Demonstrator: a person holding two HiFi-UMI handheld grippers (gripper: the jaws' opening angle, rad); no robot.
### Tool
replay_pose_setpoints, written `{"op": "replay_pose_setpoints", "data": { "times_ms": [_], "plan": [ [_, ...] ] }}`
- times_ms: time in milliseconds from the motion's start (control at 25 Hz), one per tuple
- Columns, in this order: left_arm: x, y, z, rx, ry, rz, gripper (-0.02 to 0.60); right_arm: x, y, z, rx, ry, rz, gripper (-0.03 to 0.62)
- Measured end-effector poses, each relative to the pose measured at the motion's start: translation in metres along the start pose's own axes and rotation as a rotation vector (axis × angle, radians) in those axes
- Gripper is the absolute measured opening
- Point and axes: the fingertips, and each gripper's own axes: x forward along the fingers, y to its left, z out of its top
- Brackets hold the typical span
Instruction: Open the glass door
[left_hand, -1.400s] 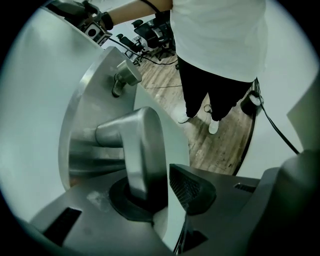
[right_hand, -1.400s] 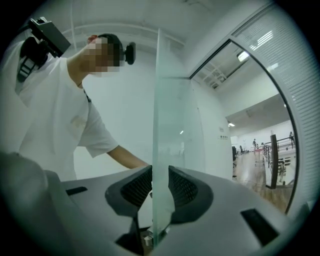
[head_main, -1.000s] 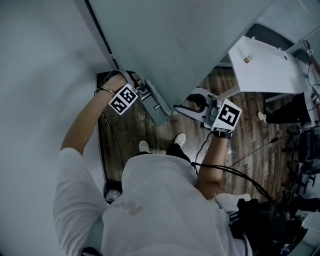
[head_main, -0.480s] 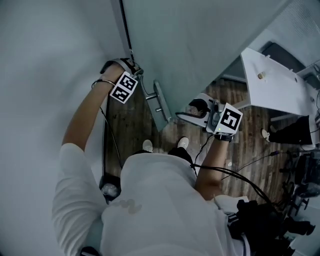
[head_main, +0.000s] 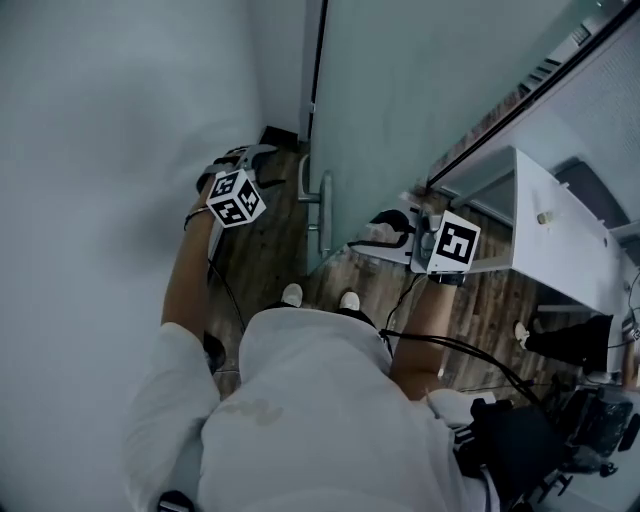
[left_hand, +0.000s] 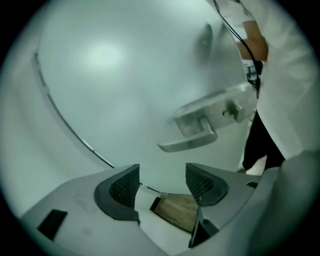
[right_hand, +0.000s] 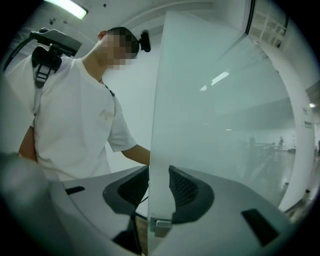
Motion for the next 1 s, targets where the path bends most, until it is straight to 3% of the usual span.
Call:
{"op": "replay_pose_setpoints", "data": {
  "times_ms": [120,200,560,760,1000],
  "plan": [
    [-0.035,0.012,-0.022,-0.241,-0.099,0.166,0.278,0.033,-0.007,-0.011,-0.036,0.031,0.112,0.130],
    [-0.061,0.019,-0.034,-0.362,-0.156,0.282,0.268,0.053,-0.010,-0.017,-0.061,0.043,0.177,0.130],
    [-0.180,0.021,-0.041,-0.682,-0.256,0.729,0.221,0.096,-0.013,-0.001,-0.154,0.042,0.341,0.130],
    [-0.222,0.009,-0.044,-0.788,-0.294,0.904,0.216,0.124,-0.022,0.000,-0.209,0.055,0.360,0.130],
    [-0.243,-0.017,-0.042,-0.792,-0.219,1.014,0.208,0.155,-0.032,0.006,-0.268,0.050,0.312,0.130]
  ]
}}
